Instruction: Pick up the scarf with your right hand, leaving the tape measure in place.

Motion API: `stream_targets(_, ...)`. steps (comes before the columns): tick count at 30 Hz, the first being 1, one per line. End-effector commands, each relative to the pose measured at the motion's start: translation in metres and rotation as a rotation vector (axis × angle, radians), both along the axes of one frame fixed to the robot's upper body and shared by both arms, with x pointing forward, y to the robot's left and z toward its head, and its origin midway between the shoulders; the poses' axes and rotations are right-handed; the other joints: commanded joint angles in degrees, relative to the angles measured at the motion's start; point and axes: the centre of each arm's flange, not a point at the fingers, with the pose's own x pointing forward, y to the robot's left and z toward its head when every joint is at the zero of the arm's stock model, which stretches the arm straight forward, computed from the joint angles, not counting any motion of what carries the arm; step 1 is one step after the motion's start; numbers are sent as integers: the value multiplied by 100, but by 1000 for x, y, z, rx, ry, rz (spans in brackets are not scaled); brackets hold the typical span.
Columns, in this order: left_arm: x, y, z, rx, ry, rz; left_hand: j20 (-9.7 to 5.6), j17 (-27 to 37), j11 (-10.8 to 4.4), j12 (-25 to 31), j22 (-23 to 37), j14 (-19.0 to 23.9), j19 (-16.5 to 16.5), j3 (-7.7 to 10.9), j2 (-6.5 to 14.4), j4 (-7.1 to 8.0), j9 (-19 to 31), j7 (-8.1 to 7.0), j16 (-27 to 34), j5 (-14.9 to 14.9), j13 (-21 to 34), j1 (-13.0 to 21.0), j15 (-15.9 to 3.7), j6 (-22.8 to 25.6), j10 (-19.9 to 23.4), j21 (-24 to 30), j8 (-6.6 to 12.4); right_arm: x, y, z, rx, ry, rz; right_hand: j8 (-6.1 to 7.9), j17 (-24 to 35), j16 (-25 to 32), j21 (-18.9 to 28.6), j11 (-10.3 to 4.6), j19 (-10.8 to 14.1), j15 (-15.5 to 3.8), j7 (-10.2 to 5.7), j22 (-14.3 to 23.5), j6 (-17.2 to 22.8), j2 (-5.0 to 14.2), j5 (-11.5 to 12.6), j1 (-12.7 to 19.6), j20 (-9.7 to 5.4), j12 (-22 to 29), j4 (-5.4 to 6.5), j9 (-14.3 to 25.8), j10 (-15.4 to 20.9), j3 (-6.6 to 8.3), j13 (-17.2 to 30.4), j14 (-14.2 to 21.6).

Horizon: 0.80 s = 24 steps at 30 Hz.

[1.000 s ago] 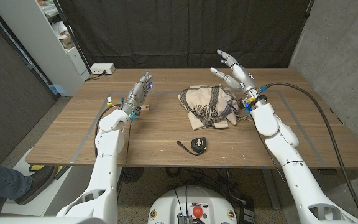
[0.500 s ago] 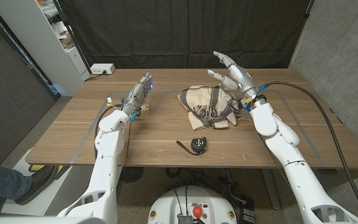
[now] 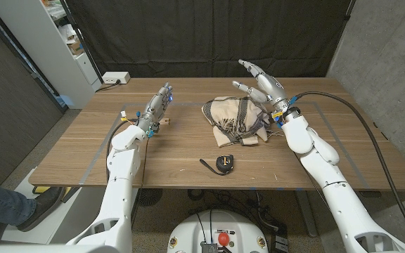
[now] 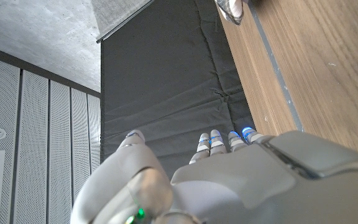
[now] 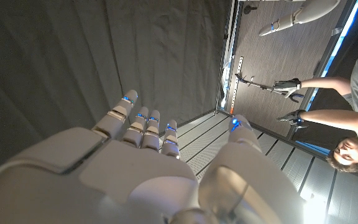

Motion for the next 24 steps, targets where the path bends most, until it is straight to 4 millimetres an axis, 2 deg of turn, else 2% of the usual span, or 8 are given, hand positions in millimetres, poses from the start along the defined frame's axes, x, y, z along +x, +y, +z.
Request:
stream_targets(1,-2,0,-1,1,1,2,35,23,-9,14,32,-64,-283,11,43,-39,21,13,22,-18,7,16,-4,23,-23,-11,8,0,4,0,-47,4,-48,6,5,-36,34,-49,12,14,-35,8,5,-41,59,-15,214,-23,-3,12,-12,-22,25,0)
stream_targets(6,1,-2,-1,-4,2,-2,35,22,27,14,32,-58,-286,10,48,-42,21,27,25,-21,7,13,2,35,-27,-10,10,0,6,2,-69,6,-69,1,0,-60,30,-59,-11,131,-47,8,6,-96,83,-33,413,-51,-10,14,-50,-51,27,-25)
stream_targets(9,2,-2,0,0,4,-2,38,22,38,14,32,-56,-288,9,52,-45,20,42,26,-23,6,11,18,49,-27,-9,14,0,8,3,-87,6,-77,15,-3,-79,28,-183,-25,239,-122,8,56,-126,108,-38,512,-69,-15,15,-77,-66,29,-49)
stream_targets(13,4,-3,1,-4,4,-3,37,22,81,19,32,-53,-289,8,56,-49,20,66,27,-26,6,9,34,67,-18,-7,18,1,11,4,-108,3,-89,39,-5,-84,37,-263,-10,343,-149,8,136,-140,130,-25,584,-80,-25,16,-96,-68,30,-43)
stream_targets(16,6,-2,1,-7,6,-2,37,22,83,19,32,-47,-290,8,58,-51,20,78,29,-27,6,7,42,76,-18,-7,20,3,13,7,-119,5,-94,27,-7,-85,38,-350,-10,529,-175,7,133,-160,159,3,677,-100,-42,14,-144,-69,31,-28)
stream_targets(24,10,-2,2,-10,9,-2,52,22,86,19,32,-36,-295,5,63,-56,20,83,33,-30,5,3,57,101,-20,-6,25,8,17,11,-142,22,-109,25,-4,-122,14,-370,-85,650,-233,8,164,-189,183,10,874,-102,-47,12,-164,-82,35,-112)
